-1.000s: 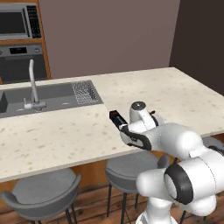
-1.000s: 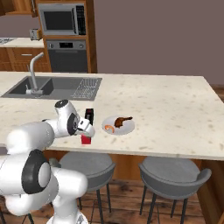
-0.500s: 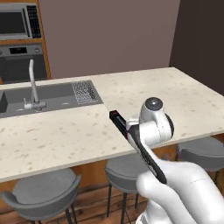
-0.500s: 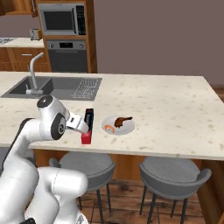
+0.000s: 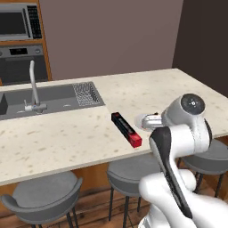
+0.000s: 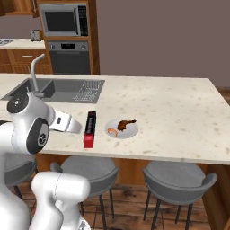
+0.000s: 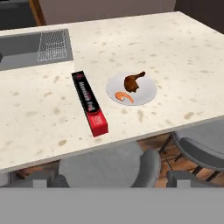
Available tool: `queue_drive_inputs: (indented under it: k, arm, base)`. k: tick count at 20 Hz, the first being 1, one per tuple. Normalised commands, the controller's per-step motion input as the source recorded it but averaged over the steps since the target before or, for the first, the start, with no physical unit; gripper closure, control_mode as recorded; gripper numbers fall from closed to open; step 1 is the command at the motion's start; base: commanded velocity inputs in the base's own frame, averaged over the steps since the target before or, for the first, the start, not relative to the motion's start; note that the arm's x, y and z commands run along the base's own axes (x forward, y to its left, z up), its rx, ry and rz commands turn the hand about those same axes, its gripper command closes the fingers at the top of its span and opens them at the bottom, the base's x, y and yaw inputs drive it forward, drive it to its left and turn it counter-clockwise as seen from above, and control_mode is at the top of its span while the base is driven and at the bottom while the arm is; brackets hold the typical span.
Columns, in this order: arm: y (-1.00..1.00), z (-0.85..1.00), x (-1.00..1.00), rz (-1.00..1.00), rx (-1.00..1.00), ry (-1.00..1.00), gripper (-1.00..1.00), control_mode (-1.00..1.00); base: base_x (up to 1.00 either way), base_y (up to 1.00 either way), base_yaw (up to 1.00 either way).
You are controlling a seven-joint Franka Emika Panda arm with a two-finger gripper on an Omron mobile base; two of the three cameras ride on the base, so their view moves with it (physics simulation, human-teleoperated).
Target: Retrieve the tupperware and aluminum foil from the cabinet and place them on the dining counter near the plate with chicken drumstick and shrimp to prepare for storing leftovers.
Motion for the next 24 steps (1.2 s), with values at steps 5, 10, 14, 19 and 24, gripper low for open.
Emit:
queue_drive_inputs:
  k: [5, 10, 14, 19, 24]
  arm:
    - [-0.25, 0.95, -0.74, 0.23, 0.04, -0.02, -1.0, -1.0]
    - [-0.06, 0.22, -0.13, 0.17, 0.02, 0.02, -1.0, -1.0]
    - [0.0, 0.0, -0.07, 0.0, 0.0, 0.0, -1.0, 1.0]
    - [0.0, 0.0, 0.0, 0.0, 0.0, 0.0, -1.0, 1.0]
    - [0.0, 0.0, 0.0, 0.0, 0.0, 0.0, -1.0, 1.0]
  base:
    - [0.0, 0.0, 0.0]
    - [0.0, 0.0, 0.0]
    - [-0.17, 0.0, 0.01]
    - [-0.97, 0.27, 0.37]
    - [-0.57, 0.92, 0.54]
